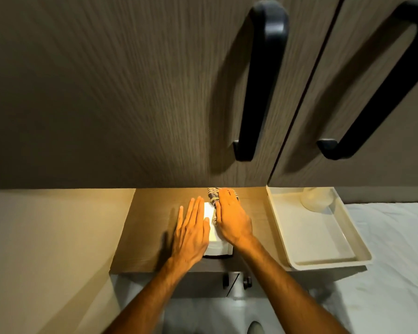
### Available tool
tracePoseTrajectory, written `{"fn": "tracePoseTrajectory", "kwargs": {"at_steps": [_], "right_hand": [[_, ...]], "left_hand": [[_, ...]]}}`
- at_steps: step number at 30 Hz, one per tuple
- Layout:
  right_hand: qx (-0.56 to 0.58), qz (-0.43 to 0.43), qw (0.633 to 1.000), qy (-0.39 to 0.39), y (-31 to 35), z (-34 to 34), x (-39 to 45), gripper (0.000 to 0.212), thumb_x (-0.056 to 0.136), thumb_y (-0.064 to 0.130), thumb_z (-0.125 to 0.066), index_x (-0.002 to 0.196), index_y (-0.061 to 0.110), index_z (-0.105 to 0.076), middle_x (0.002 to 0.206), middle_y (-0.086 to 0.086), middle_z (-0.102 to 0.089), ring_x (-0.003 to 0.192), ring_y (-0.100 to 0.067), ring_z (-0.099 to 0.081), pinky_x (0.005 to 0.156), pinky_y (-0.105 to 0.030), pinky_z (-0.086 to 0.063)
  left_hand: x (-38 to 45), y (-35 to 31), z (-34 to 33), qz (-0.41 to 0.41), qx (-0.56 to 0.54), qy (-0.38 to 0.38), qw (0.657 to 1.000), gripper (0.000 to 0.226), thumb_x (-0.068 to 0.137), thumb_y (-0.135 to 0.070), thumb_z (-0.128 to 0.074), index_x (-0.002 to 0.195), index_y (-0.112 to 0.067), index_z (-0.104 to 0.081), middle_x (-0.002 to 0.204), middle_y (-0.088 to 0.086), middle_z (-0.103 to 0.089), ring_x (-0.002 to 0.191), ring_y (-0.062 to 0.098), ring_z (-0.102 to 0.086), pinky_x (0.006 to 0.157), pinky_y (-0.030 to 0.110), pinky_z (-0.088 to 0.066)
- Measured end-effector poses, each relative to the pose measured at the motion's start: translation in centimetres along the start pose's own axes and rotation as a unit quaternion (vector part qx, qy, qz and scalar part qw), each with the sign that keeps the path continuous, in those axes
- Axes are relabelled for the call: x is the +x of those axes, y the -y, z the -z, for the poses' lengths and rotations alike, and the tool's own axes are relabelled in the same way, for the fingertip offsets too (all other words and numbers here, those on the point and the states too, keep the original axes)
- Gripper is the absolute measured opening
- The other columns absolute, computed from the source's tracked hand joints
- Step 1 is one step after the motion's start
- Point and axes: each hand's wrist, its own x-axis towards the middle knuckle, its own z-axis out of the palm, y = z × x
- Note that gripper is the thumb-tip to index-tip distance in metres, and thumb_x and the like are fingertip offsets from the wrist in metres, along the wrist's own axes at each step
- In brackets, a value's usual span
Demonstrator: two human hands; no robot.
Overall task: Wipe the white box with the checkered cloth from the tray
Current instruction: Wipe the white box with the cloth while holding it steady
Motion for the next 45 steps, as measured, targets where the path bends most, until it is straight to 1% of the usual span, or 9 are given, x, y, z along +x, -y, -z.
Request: {"fn": "tracePoseTrajectory", "kwargs": {"at_steps": [5,9,15,18,22,26,34,39,45], "right_hand": [[0.196,-0.098,0.975,-0.02,-1.5,-2.2,-6.7,0.065,0.101,0.05,-0.044,0.158,0.021,-0.028,0.159,-0.003,-0.043,0.141,-0.018,-0.048,0.115,-0.03,-0.042],[0.033,0.047,0.998,-0.026,-1.2,-3.2,-8.0,0.075,0.1,0.063,-0.015,0.161,0.019,-0.018,0.169,0.006,-0.011,0.158,-0.015,-0.008,0.129,-0.037,-0.017],[0.037,0.009,0.999,0.0,-1.3,-0.7,-0.2,0.04,0.105,0.035,-0.04,0.143,0.024,-0.045,0.146,-0.002,-0.053,0.131,-0.023,-0.055,0.101,-0.041,-0.054],[0.124,-0.061,0.99,0.007,-2.0,-1.4,-1.6,0.06,0.103,0.033,-0.05,0.158,0.019,-0.029,0.164,-0.005,-0.035,0.149,-0.025,-0.039,0.118,-0.043,-0.043],[0.038,0.03,0.998,-0.028,-1.7,-3.7,-7.2,0.072,0.101,0.048,-0.038,0.162,0.016,-0.018,0.171,-0.002,-0.016,0.159,-0.021,-0.012,0.129,-0.04,-0.016],[-0.034,0.091,0.995,-0.033,-0.7,-3.0,-4.8,0.065,0.104,0.045,-0.035,0.161,0.016,-0.023,0.169,-0.002,-0.018,0.156,-0.019,-0.007,0.127,-0.045,-0.026],[0.177,-0.109,0.978,0.015,-2.9,-2.2,-4.6,0.073,0.103,0.038,-0.051,0.162,0.02,-0.013,0.17,-0.004,-0.022,0.154,-0.022,-0.029,0.125,-0.042,-0.031],[-0.015,0.078,0.996,-0.048,-1.4,-3.5,-6.5,0.076,0.101,0.046,-0.048,0.162,0.017,-0.013,0.171,0.0,-0.012,0.159,-0.022,-0.005,0.129,-0.042,-0.018],[0.168,-0.114,0.979,-0.025,-2.0,-1.8,-1.4,0.054,0.105,0.038,-0.045,0.156,0.025,-0.033,0.159,-0.001,-0.044,0.144,-0.023,-0.046,0.112,-0.036,-0.046]], "left_hand": [[-0.1,0.0,-0.3,0.006,-0.001,-0.004,1.0,0.062,0.102,-0.039,-0.031,0.151,-0.001,-0.037,0.159,0.016,-0.035,0.148,0.035,-0.037,0.122,0.061,-0.024],[-0.1,-0.1,-0.4,-0.012,-0.003,0.007,1.0,0.074,0.093,-0.042,-0.067,0.148,0.002,-0.043,0.154,0.022,-0.044,0.144,0.039,-0.041,0.118,0.067,-0.027],[-0.3,-0.3,0.2,-0.022,0.024,0.008,0.999,0.059,0.102,-0.03,-0.023,0.149,0.003,-0.039,0.156,0.022,-0.041,0.146,0.039,-0.039,0.118,0.064,-0.032],[-0.2,-0.5,0.4,-0.001,0.011,0.012,1.0,0.067,0.105,-0.039,-0.006,0.152,0.0,-0.035,0.159,0.019,-0.036,0.149,0.035,-0.034,0.121,0.062,-0.029],[-0.2,-0.2,0.0,-0.016,0.025,0.024,0.999,0.059,0.105,-0.034,-0.038,0.154,-0.003,-0.03,0.163,0.016,-0.025,0.153,0.033,-0.023,0.125,0.06,-0.017],[-0.2,-0.3,0.1,-0.019,0.033,0.032,0.999,0.056,0.103,-0.026,-0.042,0.153,-0.004,-0.033,0.162,0.017,-0.03,0.152,0.034,-0.026,0.125,0.06,-0.018],[-0.2,-0.6,0.3,0.028,-0.009,0.027,0.999,0.061,0.102,-0.037,-0.026,0.151,-0.002,-0.038,0.158,0.017,-0.04,0.147,0.034,-0.038,0.122,0.06,-0.026],[-0.2,-0.4,0.2,-0.003,0.032,0.051,0.998,0.065,0.101,-0.041,-0.037,0.153,-0.003,-0.033,0.162,0.017,-0.031,0.151,0.034,-0.03,0.123,0.061,-0.025],[-0.2,-0.8,1.0,0.015,0.021,0.035,0.999,0.063,0.103,-0.035,-0.014,0.155,-0.004,-0.028,0.163,0.015,-0.03,0.153,0.029,-0.024,0.125,0.057,-0.021]]}}
